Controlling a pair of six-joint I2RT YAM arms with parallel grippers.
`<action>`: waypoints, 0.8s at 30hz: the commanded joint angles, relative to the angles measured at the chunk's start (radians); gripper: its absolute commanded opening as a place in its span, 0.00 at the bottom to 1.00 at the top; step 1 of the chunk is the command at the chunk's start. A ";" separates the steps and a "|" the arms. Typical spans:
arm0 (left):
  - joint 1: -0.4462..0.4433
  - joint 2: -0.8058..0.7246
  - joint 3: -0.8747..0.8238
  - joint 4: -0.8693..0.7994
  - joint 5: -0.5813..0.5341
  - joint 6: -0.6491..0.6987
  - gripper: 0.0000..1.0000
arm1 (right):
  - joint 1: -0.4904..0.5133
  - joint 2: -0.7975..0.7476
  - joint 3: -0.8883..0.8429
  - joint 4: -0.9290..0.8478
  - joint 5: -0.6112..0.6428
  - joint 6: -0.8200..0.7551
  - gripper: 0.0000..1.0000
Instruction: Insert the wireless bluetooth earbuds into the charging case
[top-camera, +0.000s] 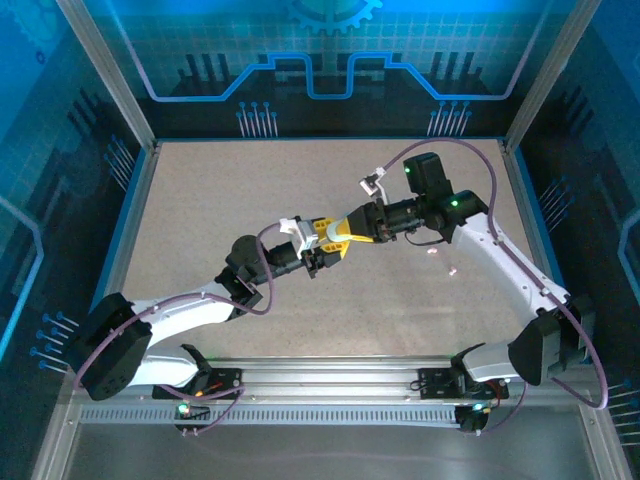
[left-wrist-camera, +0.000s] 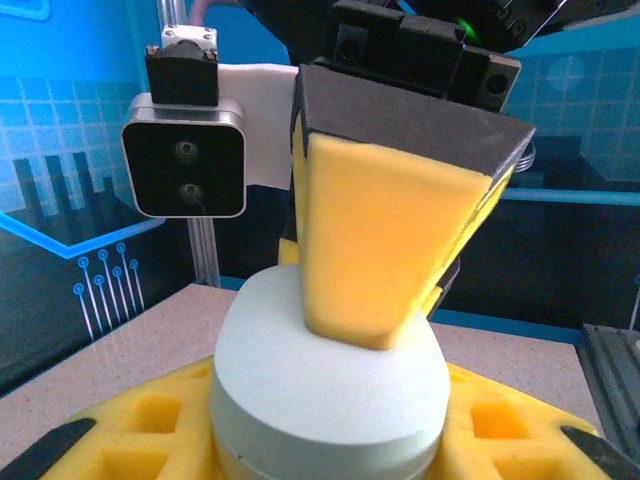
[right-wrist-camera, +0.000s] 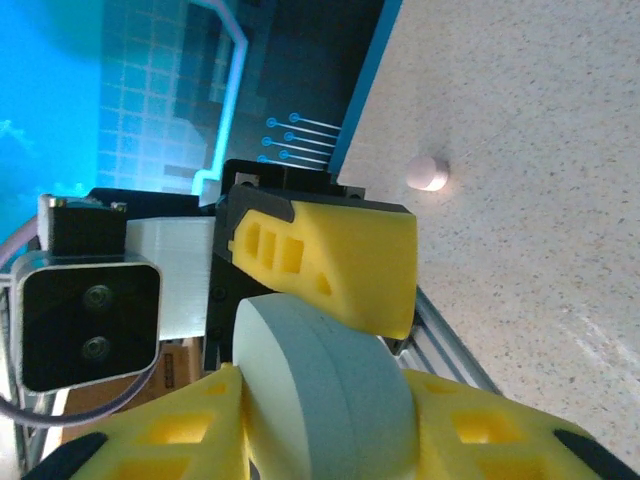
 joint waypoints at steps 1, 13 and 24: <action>-0.006 -0.022 0.024 -0.006 0.034 -0.008 0.37 | -0.021 -0.020 -0.025 0.087 -0.071 0.041 0.30; -0.006 -0.021 0.032 -0.095 0.009 0.034 0.57 | -0.071 -0.065 -0.104 0.250 -0.007 0.184 0.13; -0.006 -0.119 -0.042 -0.198 -0.176 0.032 0.66 | -0.133 0.003 -0.216 0.249 0.252 0.181 0.13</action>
